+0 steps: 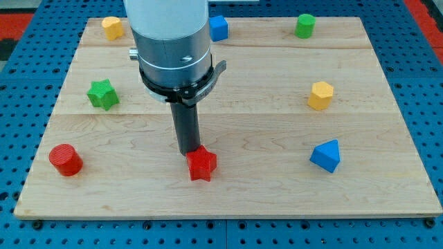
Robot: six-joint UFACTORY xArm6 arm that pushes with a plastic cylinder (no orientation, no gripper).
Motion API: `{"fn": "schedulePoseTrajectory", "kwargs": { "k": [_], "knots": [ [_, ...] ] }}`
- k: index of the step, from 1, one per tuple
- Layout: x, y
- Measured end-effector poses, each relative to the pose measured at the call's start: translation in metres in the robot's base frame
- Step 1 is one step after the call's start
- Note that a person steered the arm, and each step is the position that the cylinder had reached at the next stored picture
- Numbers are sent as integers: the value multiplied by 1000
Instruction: Place your arm towards the center of the board
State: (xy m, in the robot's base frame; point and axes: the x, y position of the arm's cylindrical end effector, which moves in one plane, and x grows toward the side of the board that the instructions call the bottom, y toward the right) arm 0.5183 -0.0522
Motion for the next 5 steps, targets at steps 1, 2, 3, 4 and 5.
{"fn": "schedulePoseTrajectory", "kwargs": {
  "k": [1, 2, 3, 4, 5],
  "knots": [
    [-7, -2],
    [-34, -2],
    [-35, -1],
    [-35, -1],
    [-35, -1]
  ]
}}
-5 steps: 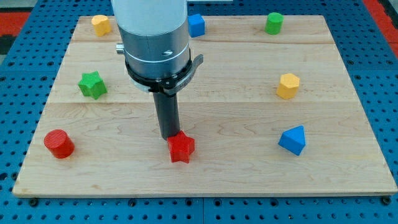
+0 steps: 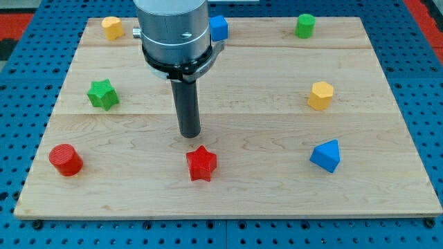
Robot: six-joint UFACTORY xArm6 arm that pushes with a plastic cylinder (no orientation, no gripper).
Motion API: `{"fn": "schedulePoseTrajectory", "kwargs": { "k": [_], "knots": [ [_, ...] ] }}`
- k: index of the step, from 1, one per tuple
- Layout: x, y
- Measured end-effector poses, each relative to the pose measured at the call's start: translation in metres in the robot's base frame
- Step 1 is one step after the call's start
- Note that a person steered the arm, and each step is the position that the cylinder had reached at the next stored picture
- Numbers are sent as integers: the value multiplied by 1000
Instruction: Place your arm towards the center of the board
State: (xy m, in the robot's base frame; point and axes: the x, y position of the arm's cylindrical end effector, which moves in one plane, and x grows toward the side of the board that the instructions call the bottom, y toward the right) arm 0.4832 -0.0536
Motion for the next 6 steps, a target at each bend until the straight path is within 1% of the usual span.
{"fn": "schedulePoseTrajectory", "kwargs": {
  "k": [3, 5, 6],
  "knots": [
    [-3, -2],
    [-31, -4],
    [-35, -2]
  ]
}}
